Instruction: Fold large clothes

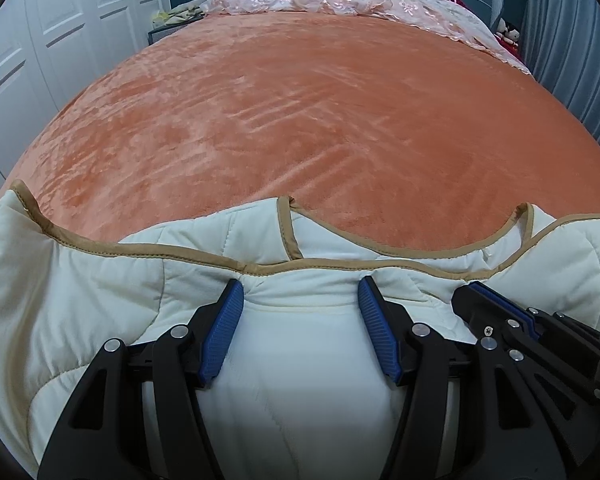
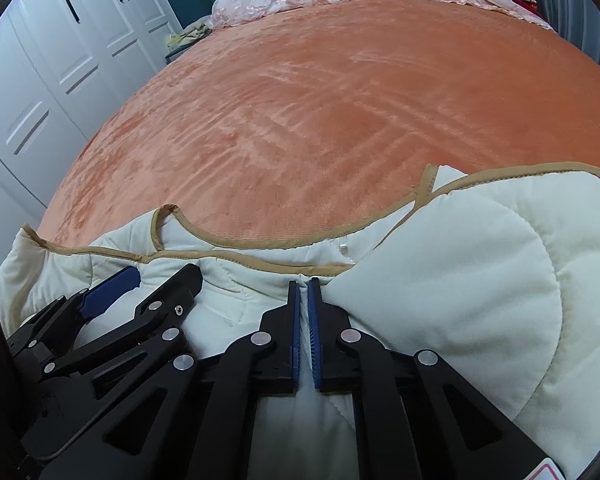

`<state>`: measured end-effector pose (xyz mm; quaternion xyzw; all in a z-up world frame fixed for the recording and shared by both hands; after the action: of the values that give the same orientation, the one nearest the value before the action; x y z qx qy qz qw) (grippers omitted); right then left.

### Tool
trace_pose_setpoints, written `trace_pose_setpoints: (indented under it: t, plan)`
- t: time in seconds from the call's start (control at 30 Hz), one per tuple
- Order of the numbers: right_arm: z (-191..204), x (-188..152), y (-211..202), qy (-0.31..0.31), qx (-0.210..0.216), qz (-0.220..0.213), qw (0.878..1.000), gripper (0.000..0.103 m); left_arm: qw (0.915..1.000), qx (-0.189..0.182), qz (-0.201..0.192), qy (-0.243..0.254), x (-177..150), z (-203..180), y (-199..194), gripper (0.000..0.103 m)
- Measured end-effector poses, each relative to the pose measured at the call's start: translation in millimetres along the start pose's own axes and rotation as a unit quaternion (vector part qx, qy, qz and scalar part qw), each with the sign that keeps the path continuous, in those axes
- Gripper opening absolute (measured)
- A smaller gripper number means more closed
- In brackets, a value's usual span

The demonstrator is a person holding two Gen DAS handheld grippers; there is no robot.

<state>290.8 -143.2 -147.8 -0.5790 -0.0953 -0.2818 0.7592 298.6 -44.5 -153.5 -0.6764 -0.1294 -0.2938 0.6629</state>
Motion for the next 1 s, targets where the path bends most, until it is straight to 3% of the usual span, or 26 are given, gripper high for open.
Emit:
trace_pose_setpoints:
  t: [0.43, 0.53, 0.6, 0.63, 0.77, 0.9, 1.0]
  plan:
    - [-3, 8, 5, 0.026, 0.025, -0.016, 0.999, 0.001, 0.9999, 0.007, -0.006, -0.004, 7, 2, 5, 0.060]
    - [-11, 16, -20, 0.067, 0.032, -0.053, 0.996, 0.000, 0.9999, -0.007, 0.004, -0.007, 15, 6, -4, 0.064]
    - [-20, 20, -64, 0.094, 0.013, -0.112, 0.989, 0.014, 0.9987, -0.025, 0.003, -0.044, 18, 23, -24, 0.064]
    - [-23, 19, -83, 0.094, 0.018, -0.124, 0.988, 0.014, 0.9969, -0.036, -0.007, -0.069, 17, 34, -41, 0.066]
    - [-29, -8, -123, 0.059, 0.051, -0.061, 0.995, 0.014, 0.9900, -0.089, -0.033, -0.105, -10, 57, -108, 0.070]
    - [-20, -65, -133, 0.009, 0.053, -0.003, 0.999, 0.014, 0.9918, -0.095, -0.016, -0.084, -54, 41, -138, 0.071]
    - [-11, -94, -130, -0.020, 0.043, 0.010, 0.999, 0.014, 0.9943, -0.089, 0.000, -0.060, -82, 19, -142, 0.071]
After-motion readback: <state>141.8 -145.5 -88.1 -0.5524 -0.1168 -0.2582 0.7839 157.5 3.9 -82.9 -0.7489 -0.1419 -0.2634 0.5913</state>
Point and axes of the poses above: each gripper's, at about its wrist camera, not at the fingertips, and y roughly the way its jaws point, z to its left, x to its top, the point moved 2 cm from there along y, roughly the way its jaws point, and after that the axes turned 6 degrees about y, right-handed, at the moved point
